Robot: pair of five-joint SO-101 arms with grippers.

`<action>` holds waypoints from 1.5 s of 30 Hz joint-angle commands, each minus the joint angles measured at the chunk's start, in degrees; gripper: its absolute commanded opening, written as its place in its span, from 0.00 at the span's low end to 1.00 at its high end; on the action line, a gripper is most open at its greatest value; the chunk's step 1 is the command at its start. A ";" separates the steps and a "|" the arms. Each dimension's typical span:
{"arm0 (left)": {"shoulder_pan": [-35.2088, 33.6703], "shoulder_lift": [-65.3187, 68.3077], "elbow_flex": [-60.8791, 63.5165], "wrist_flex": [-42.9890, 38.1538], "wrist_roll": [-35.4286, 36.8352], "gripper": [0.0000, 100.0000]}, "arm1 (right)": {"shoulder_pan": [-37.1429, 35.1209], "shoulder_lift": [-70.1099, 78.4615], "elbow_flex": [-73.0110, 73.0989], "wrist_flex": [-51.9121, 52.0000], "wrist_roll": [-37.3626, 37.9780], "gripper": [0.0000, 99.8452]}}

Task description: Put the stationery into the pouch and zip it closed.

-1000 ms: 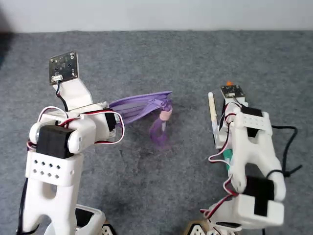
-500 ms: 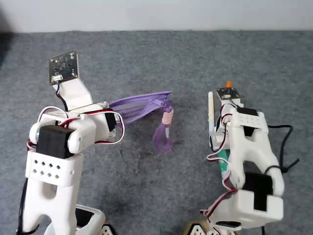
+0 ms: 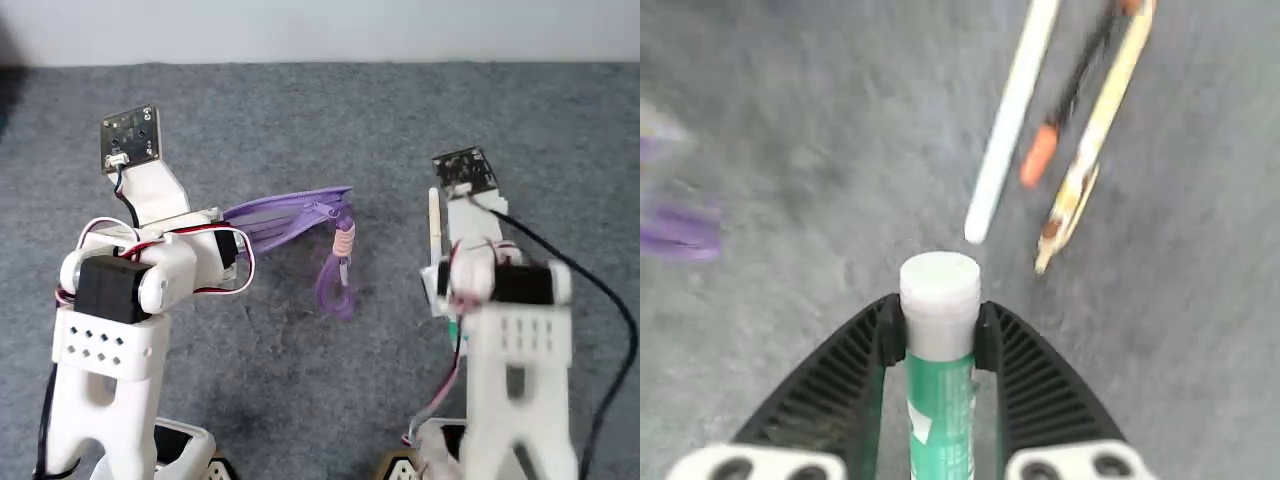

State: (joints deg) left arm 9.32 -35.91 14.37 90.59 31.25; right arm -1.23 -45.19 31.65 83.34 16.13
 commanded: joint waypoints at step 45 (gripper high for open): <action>0.09 -0.09 -2.95 -1.93 0.79 0.01 | -38.46 -7.25 12.66 -62.55 -15.65 0.01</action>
State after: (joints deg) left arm 9.32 -35.91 14.37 90.15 31.52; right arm -39.91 -52.57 43.78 21.54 -1.80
